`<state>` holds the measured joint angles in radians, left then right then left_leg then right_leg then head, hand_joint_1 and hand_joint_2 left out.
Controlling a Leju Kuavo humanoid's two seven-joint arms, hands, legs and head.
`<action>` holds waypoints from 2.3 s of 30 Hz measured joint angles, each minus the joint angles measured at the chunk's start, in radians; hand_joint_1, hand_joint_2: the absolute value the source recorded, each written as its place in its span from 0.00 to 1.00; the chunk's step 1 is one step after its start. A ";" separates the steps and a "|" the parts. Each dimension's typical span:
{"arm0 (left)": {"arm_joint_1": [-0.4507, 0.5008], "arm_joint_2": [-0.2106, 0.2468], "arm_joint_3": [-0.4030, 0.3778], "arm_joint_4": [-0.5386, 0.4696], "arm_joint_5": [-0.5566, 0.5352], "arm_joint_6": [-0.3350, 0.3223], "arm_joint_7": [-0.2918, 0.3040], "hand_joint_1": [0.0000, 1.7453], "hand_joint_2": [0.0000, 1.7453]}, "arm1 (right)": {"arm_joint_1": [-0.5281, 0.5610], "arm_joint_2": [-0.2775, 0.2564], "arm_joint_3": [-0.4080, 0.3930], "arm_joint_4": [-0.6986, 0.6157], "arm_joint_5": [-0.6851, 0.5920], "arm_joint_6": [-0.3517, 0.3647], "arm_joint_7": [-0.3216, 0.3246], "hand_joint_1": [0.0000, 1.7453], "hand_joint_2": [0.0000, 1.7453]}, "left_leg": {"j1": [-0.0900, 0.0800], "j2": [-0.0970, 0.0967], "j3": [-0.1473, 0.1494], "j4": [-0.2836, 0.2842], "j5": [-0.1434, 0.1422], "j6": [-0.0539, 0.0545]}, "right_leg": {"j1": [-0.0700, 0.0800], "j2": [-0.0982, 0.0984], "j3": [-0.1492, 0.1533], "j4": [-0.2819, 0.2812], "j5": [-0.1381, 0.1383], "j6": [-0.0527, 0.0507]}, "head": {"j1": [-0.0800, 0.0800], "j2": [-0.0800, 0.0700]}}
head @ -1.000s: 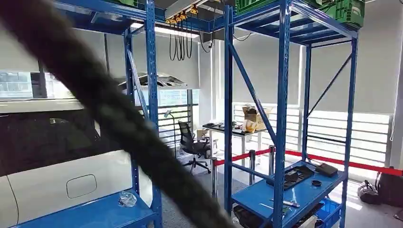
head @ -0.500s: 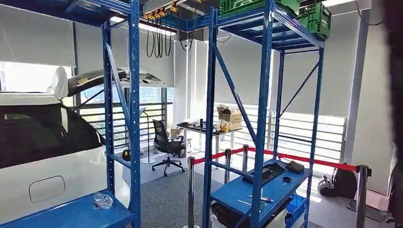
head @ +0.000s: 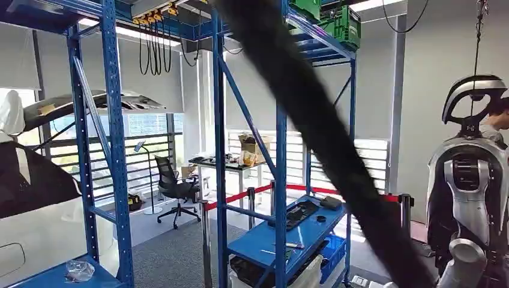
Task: Take the parts from the cabinet and place them on the table.
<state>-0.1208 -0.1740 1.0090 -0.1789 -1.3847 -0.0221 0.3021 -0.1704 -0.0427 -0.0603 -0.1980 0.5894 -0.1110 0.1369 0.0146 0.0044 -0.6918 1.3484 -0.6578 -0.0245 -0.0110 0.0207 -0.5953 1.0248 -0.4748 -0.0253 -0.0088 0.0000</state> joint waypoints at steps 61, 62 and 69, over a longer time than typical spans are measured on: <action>-0.022 0.046 0.118 -0.004 0.070 0.013 -0.127 0.00 0.00 | 0.027 0.062 -0.047 0.000 0.066 -0.018 -0.005 1.00 1.00 | 0.002 0.002 0.012 -0.004 -0.010 -0.006 | 0.009 0.004 0.005 0.000 -0.008 -0.007 | 0.006 0.000; -0.021 0.046 0.118 -0.004 0.069 0.013 -0.125 0.00 0.00 | 0.030 0.062 -0.048 0.000 0.067 -0.018 -0.004 1.00 1.00 | 0.002 0.000 0.011 -0.012 0.009 -0.004 | 0.010 0.014 0.007 0.000 -0.008 -0.007 | 0.006 0.000; -0.023 0.046 0.116 -0.004 0.062 0.011 -0.121 0.00 0.00 | 0.030 0.061 -0.052 0.000 0.069 -0.023 -0.006 1.00 1.00 | -0.002 -0.062 0.124 -0.306 0.148 0.011 | 0.008 0.079 -0.001 0.003 -0.004 0.012 | 0.005 0.000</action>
<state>-0.1435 -0.1282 1.1254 -0.1831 -1.3226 -0.0111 0.1816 -0.1402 0.0179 -0.1122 -0.1976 0.6584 -0.1339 0.1312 0.0127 -0.0579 -0.5681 1.0421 -0.5096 -0.0138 -0.0026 0.0998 -0.5961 1.0274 -0.4786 -0.0137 -0.0042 0.0004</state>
